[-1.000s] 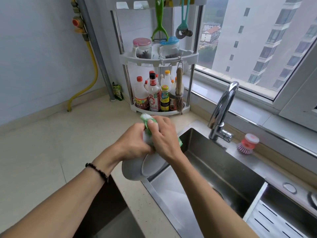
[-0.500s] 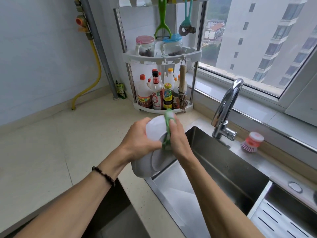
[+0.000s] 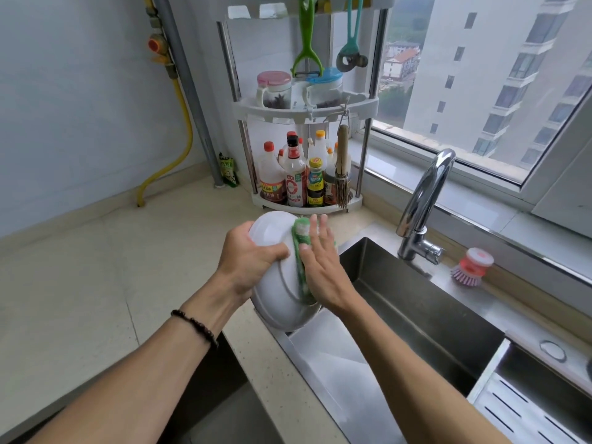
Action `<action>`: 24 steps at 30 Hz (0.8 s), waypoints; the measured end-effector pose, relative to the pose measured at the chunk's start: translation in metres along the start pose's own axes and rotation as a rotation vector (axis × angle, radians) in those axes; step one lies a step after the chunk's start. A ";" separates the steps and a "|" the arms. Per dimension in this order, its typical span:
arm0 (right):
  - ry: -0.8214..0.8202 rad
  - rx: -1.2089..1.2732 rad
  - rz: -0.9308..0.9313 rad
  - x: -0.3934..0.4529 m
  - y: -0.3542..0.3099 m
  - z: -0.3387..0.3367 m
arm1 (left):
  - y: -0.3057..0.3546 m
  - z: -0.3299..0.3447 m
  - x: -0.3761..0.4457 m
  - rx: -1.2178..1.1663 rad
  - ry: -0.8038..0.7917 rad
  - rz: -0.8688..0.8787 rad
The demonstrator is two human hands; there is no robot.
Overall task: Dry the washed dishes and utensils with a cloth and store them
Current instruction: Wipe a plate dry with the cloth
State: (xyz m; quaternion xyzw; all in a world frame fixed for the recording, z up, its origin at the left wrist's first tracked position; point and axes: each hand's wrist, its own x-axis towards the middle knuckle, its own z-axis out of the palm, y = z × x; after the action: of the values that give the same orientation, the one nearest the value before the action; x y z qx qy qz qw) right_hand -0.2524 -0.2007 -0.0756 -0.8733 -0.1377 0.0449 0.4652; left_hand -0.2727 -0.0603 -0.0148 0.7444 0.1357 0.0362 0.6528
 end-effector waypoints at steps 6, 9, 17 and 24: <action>-0.102 -0.071 -0.068 0.004 -0.003 -0.005 | 0.003 -0.006 0.004 -0.046 0.084 0.006; -0.097 -0.021 -0.037 -0.002 -0.021 0.004 | 0.004 -0.002 0.005 -0.061 0.196 0.008; 0.022 0.026 0.021 0.016 -0.048 0.019 | 0.007 0.000 0.011 -0.130 0.413 0.031; 0.050 0.104 0.054 0.001 -0.043 0.047 | -0.001 -0.011 0.012 -0.081 0.423 0.020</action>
State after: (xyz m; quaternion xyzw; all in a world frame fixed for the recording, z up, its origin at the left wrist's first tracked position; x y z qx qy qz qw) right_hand -0.2692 -0.1404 -0.0665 -0.8523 -0.0998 0.0426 0.5117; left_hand -0.2638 -0.0465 -0.0160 0.6946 0.2608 0.2035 0.6389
